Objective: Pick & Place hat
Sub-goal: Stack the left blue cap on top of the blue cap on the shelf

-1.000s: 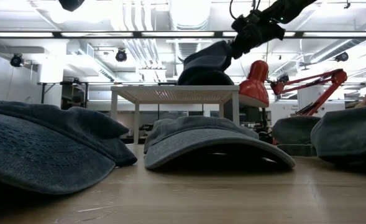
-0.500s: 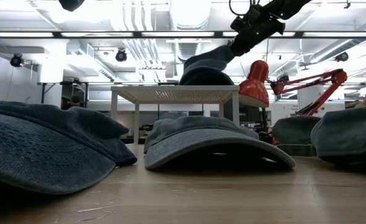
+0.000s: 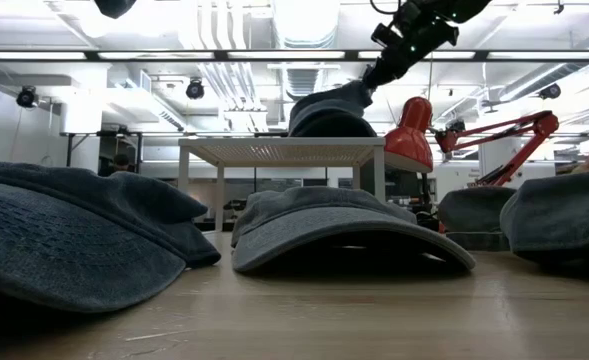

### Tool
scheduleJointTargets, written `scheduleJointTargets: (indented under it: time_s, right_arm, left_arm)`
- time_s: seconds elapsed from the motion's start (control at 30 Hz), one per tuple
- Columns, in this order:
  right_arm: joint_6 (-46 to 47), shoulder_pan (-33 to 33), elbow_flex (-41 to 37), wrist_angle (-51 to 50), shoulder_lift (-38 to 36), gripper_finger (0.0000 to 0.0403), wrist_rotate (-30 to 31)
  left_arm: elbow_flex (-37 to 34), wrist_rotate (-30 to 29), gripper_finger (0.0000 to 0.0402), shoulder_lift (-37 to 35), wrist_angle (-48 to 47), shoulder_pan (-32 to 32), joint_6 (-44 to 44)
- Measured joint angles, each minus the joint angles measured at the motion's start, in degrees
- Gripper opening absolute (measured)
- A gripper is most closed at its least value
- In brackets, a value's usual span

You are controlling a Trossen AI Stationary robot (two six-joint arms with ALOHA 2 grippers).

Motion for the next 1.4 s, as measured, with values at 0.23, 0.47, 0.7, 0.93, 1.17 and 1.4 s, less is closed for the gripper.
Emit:
scheduleJointTargets:
  time_s: [0.23,0.47,0.7,0.93,1.17,1.4]
  right_arm:
    - [-0.98,-0.01,0.87,-1.26,-0.05,0.0190,3.90]
    - [0.16,0.80,0.87,-1.36,-1.60,0.0189,0.48]
    - [1.55,5.95,0.87,-2.95,-1.00,0.0189,-4.70]
    - [-0.34,9.98,0.83,-2.53,1.46,0.0182,-4.45]
    - [0.67,11.45,0.83,-4.21,3.34,0.0169,-3.52]
    - [0.50,12.54,0.74,-7.28,4.91,0.0161,-3.39]
  left_arm:
    - [0.00,0.00,0.0097,0.00,0.02,0.00,0.00]
    - [0.00,0.00,0.0097,0.00,0.02,0.00,0.02]
    - [0.00,-0.02,0.0097,0.00,0.01,0.04,0.35]
    - [0.00,-0.02,0.0097,0.00,0.08,0.02,0.31]
    - [0.00,-0.02,0.0097,0.81,0.33,0.02,0.28]
    - [0.00,-0.02,0.0097,1.51,0.46,0.00,-0.18]
